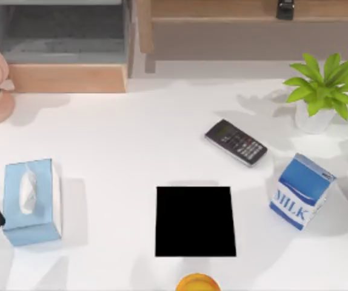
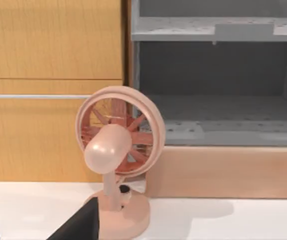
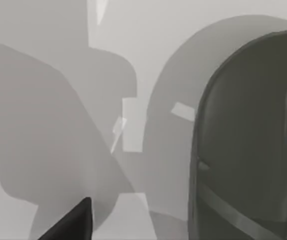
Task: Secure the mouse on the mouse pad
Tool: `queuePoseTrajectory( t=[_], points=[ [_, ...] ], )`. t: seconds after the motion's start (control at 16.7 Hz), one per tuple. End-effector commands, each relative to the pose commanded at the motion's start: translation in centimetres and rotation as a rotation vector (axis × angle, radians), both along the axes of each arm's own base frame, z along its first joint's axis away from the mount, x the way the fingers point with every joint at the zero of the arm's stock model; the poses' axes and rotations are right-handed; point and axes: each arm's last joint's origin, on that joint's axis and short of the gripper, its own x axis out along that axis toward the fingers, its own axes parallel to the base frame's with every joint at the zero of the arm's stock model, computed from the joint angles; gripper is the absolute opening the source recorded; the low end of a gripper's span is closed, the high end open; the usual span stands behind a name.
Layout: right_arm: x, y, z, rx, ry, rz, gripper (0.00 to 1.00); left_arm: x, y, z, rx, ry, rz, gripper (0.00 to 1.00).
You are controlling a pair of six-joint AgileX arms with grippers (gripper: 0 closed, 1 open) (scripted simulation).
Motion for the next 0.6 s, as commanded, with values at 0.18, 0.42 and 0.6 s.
queuePoseTrajectory(
  t=[0.18, 0.42, 0.6],
  points=[
    [0.0, 0.0, 0.0, 0.000, 0.000, 0.000, 0.00, 0.0, 0.0, 0.0, 0.000, 0.000, 0.000, 1.00],
    [-0.6, -0.2, 2.3, -0.009, -0.001, 0.001, 0.00, 0.0, 0.0, 0.0, 0.000, 0.000, 0.000, 1.00],
    [-0.1, -0.3, 5.1, -0.008, -0.016, 0.001, 0.00, 0.0, 0.0, 0.0, 0.000, 0.000, 0.000, 1.00]
  ],
)
